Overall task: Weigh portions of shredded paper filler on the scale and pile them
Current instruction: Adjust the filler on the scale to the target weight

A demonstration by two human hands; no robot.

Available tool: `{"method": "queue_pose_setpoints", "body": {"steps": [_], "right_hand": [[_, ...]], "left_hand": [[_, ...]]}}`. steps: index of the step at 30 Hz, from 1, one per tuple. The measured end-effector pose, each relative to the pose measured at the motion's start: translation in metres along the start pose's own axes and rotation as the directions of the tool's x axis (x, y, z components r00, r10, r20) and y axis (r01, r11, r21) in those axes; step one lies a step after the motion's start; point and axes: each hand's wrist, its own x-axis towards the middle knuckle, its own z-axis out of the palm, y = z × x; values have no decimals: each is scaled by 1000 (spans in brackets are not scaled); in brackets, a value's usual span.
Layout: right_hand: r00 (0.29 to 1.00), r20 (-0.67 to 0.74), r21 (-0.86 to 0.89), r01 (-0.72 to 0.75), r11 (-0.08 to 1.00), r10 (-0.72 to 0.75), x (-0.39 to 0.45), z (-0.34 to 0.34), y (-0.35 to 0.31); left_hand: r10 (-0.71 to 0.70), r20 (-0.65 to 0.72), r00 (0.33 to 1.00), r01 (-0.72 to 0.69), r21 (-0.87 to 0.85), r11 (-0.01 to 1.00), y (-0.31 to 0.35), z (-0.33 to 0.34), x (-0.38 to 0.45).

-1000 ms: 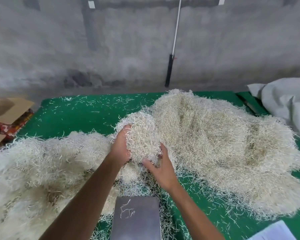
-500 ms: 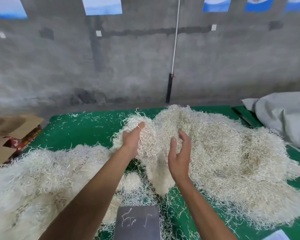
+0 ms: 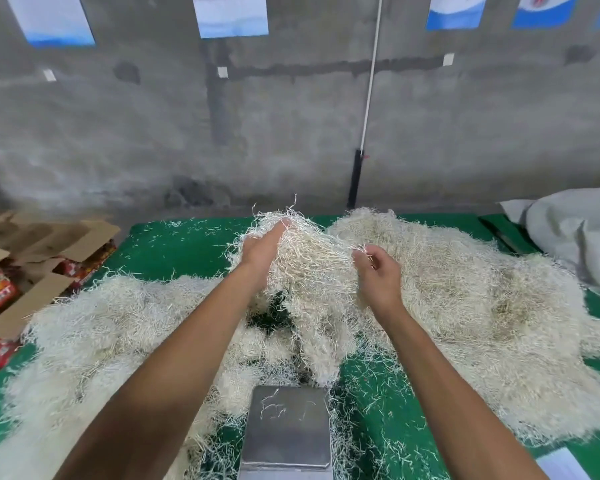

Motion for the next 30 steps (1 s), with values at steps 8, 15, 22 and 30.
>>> {"method": "queue_pose_setpoints", "body": {"steps": [8,15,22,30], "right_hand": [[938,-323,-144,-177,974,122,-11,-25,26],[968,241,-426,43,904,68,-41,29,8],[987,150,-748,146,648,-49,1,37,20],[925,-244,-565,-379,733,290,70,-43,76]], "left_hand": [[-6,64,998,22,-256,966,27,-27,-6],[55,293,955,26,-266,964,52,19,-13],[97,340,935,-5,-262,965,60,37,-9],[50,100,994,-49,-16,999,50,13,51]]}}
